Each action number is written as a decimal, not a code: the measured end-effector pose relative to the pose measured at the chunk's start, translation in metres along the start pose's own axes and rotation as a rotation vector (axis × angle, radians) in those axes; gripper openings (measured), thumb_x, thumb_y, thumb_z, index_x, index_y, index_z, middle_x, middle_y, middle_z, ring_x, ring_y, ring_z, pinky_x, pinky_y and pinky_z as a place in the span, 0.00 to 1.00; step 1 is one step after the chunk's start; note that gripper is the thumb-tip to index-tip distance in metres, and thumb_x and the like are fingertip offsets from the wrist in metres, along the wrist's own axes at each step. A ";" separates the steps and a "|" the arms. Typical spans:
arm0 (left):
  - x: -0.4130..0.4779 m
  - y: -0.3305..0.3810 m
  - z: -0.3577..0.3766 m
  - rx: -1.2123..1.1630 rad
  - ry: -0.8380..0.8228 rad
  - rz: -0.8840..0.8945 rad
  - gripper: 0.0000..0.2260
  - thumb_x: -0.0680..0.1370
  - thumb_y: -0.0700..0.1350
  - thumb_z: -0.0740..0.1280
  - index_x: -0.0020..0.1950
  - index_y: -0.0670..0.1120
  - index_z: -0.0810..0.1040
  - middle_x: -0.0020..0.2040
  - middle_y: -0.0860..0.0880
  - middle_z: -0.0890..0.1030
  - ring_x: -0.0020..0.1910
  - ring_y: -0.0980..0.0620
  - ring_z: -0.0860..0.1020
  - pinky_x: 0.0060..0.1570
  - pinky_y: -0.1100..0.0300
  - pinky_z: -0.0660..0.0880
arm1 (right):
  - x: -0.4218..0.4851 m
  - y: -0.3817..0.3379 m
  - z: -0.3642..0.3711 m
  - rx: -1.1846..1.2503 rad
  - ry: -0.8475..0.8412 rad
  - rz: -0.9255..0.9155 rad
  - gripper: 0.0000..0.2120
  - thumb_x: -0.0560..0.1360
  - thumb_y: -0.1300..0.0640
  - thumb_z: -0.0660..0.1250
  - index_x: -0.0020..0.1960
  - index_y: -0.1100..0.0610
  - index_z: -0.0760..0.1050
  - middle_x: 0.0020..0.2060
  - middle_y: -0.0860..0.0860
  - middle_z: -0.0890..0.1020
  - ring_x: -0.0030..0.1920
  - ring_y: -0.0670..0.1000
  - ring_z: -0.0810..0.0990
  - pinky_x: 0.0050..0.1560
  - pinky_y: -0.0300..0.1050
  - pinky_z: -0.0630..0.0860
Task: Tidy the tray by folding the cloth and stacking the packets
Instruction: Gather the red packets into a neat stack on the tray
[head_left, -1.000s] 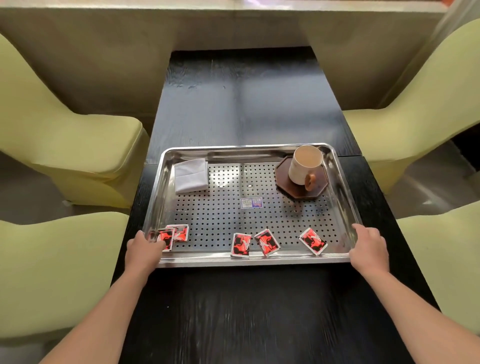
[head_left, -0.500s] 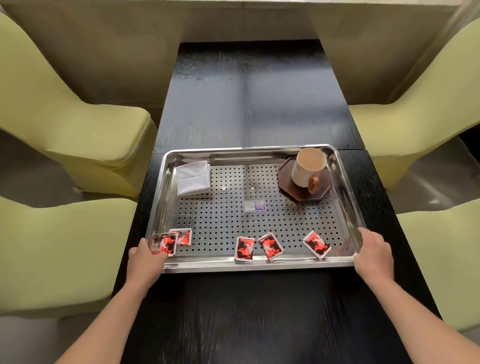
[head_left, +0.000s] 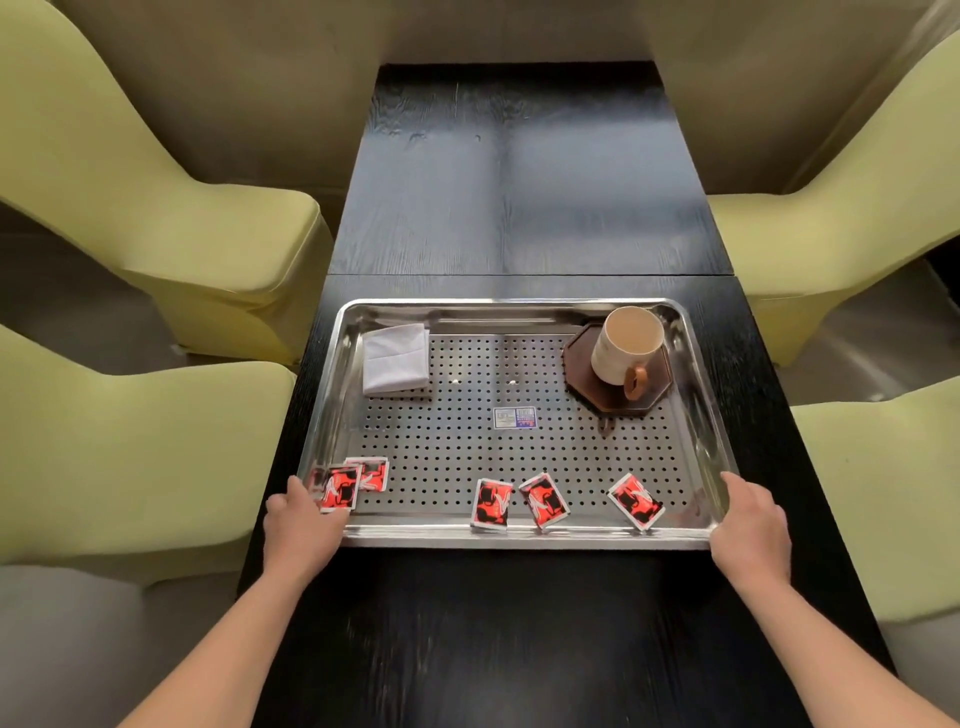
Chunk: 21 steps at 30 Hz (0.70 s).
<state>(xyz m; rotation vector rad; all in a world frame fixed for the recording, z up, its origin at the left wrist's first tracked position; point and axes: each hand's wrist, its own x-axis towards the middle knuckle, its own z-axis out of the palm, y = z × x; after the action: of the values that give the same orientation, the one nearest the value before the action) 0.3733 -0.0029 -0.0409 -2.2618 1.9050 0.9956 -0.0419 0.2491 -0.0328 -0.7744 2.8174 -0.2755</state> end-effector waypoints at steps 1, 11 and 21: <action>-0.005 -0.004 0.002 -0.002 -0.003 -0.005 0.34 0.76 0.49 0.69 0.76 0.40 0.57 0.67 0.35 0.66 0.61 0.36 0.72 0.60 0.41 0.74 | -0.005 0.001 0.000 0.000 0.000 0.001 0.30 0.71 0.72 0.69 0.72 0.60 0.70 0.63 0.61 0.77 0.60 0.64 0.74 0.54 0.59 0.78; -0.046 -0.047 0.006 0.051 0.008 -0.014 0.37 0.76 0.46 0.68 0.79 0.41 0.53 0.69 0.34 0.65 0.65 0.34 0.69 0.62 0.40 0.71 | -0.055 0.023 0.003 -0.023 -0.022 0.000 0.29 0.72 0.72 0.66 0.72 0.59 0.71 0.66 0.58 0.76 0.61 0.61 0.73 0.52 0.55 0.78; -0.085 -0.073 0.010 0.005 0.008 -0.078 0.37 0.76 0.47 0.68 0.80 0.44 0.51 0.70 0.36 0.65 0.65 0.37 0.69 0.62 0.42 0.72 | -0.097 0.045 0.001 0.003 -0.060 0.015 0.36 0.71 0.73 0.69 0.76 0.58 0.65 0.64 0.58 0.77 0.59 0.60 0.75 0.51 0.57 0.80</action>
<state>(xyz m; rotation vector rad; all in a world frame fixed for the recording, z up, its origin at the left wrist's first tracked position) 0.4294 0.0939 -0.0354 -2.3208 1.8049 0.9728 0.0182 0.3374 -0.0297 -0.7484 2.7648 -0.2495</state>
